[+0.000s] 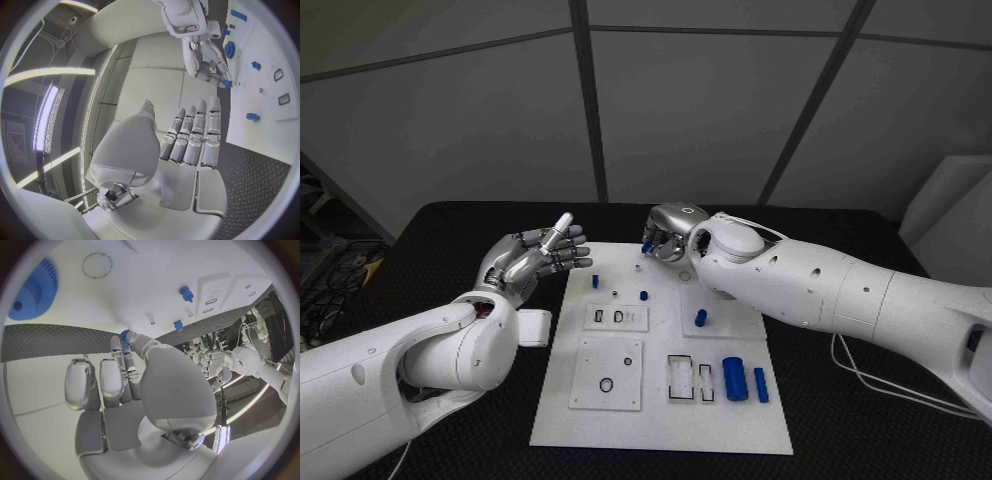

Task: Assemble the parts on the task board

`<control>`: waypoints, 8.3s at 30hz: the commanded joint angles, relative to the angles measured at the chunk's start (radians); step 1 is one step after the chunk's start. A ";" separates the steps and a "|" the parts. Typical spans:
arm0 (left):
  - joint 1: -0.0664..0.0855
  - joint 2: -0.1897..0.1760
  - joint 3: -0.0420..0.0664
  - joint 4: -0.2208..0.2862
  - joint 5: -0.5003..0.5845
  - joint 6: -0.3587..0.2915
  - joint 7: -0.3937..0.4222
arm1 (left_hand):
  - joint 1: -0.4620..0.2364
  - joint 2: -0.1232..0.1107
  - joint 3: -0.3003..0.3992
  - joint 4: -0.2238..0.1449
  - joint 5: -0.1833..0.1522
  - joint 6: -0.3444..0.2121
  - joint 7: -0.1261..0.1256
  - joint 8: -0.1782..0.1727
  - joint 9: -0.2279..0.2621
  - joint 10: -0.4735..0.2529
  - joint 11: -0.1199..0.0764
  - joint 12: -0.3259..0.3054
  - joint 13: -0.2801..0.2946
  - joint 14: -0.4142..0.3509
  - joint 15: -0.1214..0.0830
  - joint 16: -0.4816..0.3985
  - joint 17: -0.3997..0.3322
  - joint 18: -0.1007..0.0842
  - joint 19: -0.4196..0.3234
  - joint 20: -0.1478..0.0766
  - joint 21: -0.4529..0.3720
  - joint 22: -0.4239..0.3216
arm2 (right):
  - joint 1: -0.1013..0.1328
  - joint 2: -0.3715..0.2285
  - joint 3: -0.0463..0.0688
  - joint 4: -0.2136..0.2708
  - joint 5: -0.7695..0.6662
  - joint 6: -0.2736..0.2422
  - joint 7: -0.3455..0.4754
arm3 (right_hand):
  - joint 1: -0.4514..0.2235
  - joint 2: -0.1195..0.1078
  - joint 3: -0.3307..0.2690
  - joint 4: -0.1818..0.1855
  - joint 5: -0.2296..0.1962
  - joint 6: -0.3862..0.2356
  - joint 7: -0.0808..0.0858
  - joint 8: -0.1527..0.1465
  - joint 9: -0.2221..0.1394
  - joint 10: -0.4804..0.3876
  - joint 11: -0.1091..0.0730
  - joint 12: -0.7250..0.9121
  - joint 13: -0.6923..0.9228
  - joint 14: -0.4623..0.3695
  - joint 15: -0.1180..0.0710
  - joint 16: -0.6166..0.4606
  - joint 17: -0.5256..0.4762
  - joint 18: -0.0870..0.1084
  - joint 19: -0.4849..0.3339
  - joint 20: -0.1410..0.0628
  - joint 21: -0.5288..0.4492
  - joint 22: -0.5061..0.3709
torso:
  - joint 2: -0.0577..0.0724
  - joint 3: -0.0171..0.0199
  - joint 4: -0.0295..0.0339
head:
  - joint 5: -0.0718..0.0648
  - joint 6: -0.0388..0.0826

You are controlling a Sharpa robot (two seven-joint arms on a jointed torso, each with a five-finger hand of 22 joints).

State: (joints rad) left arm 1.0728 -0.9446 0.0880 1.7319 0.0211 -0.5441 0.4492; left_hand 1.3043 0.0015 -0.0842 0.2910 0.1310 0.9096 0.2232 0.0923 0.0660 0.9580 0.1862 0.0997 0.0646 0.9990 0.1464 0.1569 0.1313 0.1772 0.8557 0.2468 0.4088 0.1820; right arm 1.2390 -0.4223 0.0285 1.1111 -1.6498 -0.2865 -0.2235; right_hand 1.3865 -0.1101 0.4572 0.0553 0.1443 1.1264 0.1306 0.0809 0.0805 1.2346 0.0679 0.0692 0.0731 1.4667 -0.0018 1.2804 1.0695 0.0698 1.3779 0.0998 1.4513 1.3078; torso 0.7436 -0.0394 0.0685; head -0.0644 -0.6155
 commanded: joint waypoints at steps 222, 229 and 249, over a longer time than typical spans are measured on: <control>0.004 0.021 0.001 -0.027 -0.006 0.024 -0.032 | 0.024 0.005 -0.011 -0.007 -0.006 0.003 0.000 -0.009 0.000 -0.001 0.000 -0.011 0.000 -0.008 0.000 -0.010 0.005 0.004 -0.001 0.004 -0.001 -0.005 | -0.010 -0.004 -0.025 0.115 -0.004 0.072 -0.060 | -0.017 -0.075 -0.271 0.216 0.133 -0.175 0.022 0.006 -0.013 0.057 -0.003 1.029 1.015 0.070 -0.005 0.214 0.332 -0.046 0.116 0.004 0.075 0.168 | -0.002 0.0139 -0.0282 | 0.026 -0.030; 0.004 0.022 0.001 -0.027 -0.006 0.024 -0.033 | 0.024 0.005 -0.011 -0.007 -0.006 0.003 0.000 -0.009 0.000 -0.001 0.000 -0.011 0.000 -0.008 0.000 -0.010 0.005 0.004 -0.001 0.004 -0.001 -0.005 | -0.010 -0.004 -0.027 0.113 0.008 0.096 -0.059 | -0.080 -0.052 -0.315 0.235 0.132 -0.174 0.025 0.000 -0.008 0.059 0.002 1.037 1.027 0.071 -0.001 0.216 0.337 -0.047 0.118 0.010 0.076 0.170 | -0.002 0.0144 -0.0282 | 0.026 -0.031; 0.004 0.020 0.001 -0.028 -0.006 0.021 -0.034 | 0.028 0.006 -0.011 -0.007 -0.006 0.003 0.001 -0.010 0.000 -0.001 0.000 -0.013 0.000 -0.008 0.000 -0.012 0.006 0.004 -0.002 0.004 -0.002 -0.005 | -0.011 -0.037 -0.029 0.136 0.032 0.025 -0.076 | -0.187 -0.015 -0.339 0.235 0.207 -0.157 0.023 -0.002 -0.004 0.077 0.001 1.076 1.072 0.074 -0.001 0.224 0.357 -0.049 0.127 0.011 0.081 0.182 | -0.002 0.0152 -0.0298 | 0.027 -0.032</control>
State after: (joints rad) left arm 1.0754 -0.9238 0.0885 1.7023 0.0220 -0.5325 0.4113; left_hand 1.3218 0.0052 -0.0897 0.2854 0.1310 0.9096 0.2232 0.0895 0.0661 0.9581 0.1861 0.0907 0.0647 0.9990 0.1464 0.1510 0.1362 0.1772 0.8557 0.2468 0.4088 0.1786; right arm 1.2264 -0.4567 -0.0004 1.2425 -1.6286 -0.2077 -0.2996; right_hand 1.2012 -0.1301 0.1200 0.2928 0.3460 0.9670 0.1597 0.0812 0.0764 1.3042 0.0661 1.1411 1.1440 1.4668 -0.0088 1.4986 1.3073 0.0385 1.4653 0.1054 1.5286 1.3081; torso 0.7415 -0.0245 0.0391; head -0.0385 -0.6479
